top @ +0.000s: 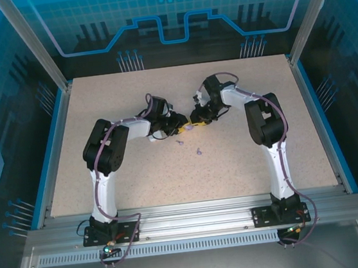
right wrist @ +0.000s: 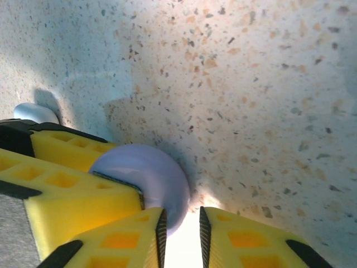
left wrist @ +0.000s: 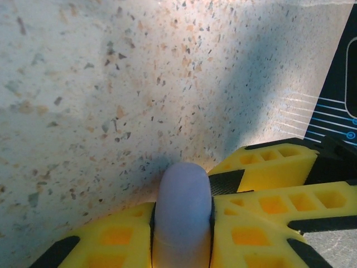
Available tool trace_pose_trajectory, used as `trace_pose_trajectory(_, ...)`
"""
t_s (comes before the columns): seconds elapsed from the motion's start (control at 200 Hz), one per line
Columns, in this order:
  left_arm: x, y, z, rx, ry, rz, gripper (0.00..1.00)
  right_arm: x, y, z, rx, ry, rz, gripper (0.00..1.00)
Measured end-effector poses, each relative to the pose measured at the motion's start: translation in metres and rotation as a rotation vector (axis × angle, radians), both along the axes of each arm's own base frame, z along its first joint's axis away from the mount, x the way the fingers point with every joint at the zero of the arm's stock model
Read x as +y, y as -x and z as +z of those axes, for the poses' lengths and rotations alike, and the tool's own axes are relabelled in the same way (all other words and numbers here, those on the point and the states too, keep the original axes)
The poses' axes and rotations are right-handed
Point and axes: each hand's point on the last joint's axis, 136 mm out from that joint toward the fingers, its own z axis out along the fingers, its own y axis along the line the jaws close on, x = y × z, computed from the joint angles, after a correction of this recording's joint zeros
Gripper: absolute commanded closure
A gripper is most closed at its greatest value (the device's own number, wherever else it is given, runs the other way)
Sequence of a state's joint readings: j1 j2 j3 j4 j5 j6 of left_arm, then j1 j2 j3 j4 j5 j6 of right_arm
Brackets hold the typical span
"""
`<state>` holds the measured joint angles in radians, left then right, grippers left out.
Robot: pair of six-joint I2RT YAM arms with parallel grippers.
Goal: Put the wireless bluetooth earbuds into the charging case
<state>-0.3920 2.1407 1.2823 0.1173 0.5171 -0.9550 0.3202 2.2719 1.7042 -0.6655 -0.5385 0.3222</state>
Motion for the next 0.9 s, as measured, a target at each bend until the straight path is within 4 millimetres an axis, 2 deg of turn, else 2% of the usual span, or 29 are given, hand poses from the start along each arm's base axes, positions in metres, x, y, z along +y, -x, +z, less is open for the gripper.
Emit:
trace_pose_trajectory(0.13,-0.004,0.006,0.003,-0.025,-0.024,-0.028,0.82,-0.008,0.012,0.007,-0.003,0.013,-0.009,0.68)
trace_pose_trajectory(0.23,-0.004,0.013,0.017,-0.066,-0.057,-0.067,0.82,-0.018,0.019,0.035,-0.050,0.010,-0.026,0.63)
trace_pose_trajectory(0.3,-0.004,0.016,0.044,-0.146,-0.067,-0.106,0.82,-0.029,0.020,0.070,-0.128,-0.003,-0.048,0.61)
trace_pose_trajectory(0.435,-0.005,0.019,0.120,-0.394,-0.054,-0.196,0.88,-0.051,0.021,0.152,-0.336,-0.045,-0.078,0.58)
trace_pose_trajectory(0.48,-0.007,0.024,0.143,-0.471,-0.042,-0.235,0.89,-0.056,0.025,0.180,-0.406,-0.060,-0.080,0.58)
trace_pose_trajectory(0.585,-0.011,0.039,0.187,-0.629,-0.004,-0.333,0.89,-0.065,0.042,0.227,-0.528,-0.105,-0.063,0.57)
trace_pose_trajectory(0.68,-0.015,0.056,0.217,-0.749,0.038,-0.423,0.89,-0.074,0.057,0.254,-0.591,-0.161,-0.036,0.57)
trace_pose_trajectory(0.765,-0.014,0.075,0.243,-0.849,0.073,-0.489,0.89,-0.081,0.069,0.268,-0.624,-0.203,-0.006,0.55)
trace_pose_trajectory(0.901,-0.012,0.109,0.289,-1.012,0.140,-0.590,0.88,-0.071,0.097,0.289,-0.657,-0.311,0.105,0.54)
